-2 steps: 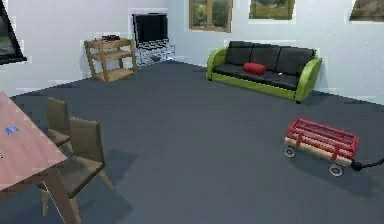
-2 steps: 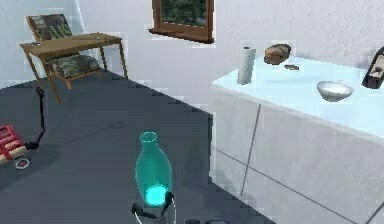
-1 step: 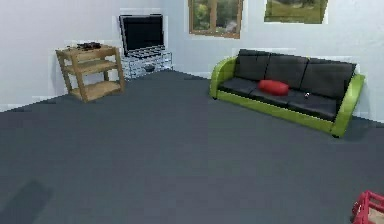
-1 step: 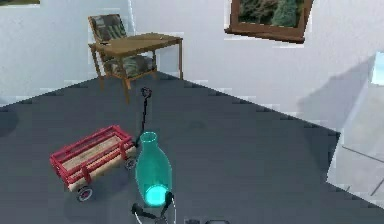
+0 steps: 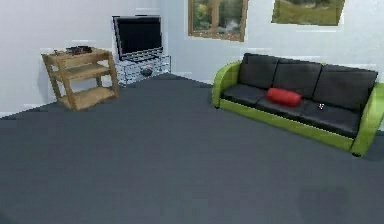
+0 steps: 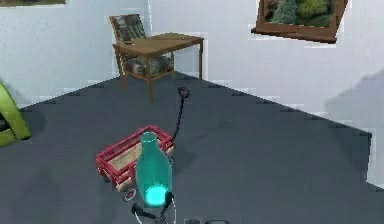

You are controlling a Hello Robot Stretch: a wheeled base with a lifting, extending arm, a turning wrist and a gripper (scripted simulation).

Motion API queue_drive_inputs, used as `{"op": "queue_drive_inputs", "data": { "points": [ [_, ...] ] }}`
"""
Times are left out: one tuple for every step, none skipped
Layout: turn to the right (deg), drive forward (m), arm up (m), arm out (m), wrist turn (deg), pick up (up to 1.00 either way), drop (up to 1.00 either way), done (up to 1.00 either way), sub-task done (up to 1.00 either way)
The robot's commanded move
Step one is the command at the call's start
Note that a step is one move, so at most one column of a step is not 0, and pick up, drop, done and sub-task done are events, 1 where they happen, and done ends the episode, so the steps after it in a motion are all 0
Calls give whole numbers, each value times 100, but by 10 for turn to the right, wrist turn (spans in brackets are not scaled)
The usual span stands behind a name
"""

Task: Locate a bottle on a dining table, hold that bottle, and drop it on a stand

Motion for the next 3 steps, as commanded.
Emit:
{"op": "queue_drive_inputs", "data": {
  "points": [
    [-210, 0, 0, 0, 0, 0, 0, 0, 0],
    [0, 100, 0, 0, 0, 0, 0, 0, 0],
    [0, 100, 0, 0, 0, 0, 0, 0, 0]
  ]
}}
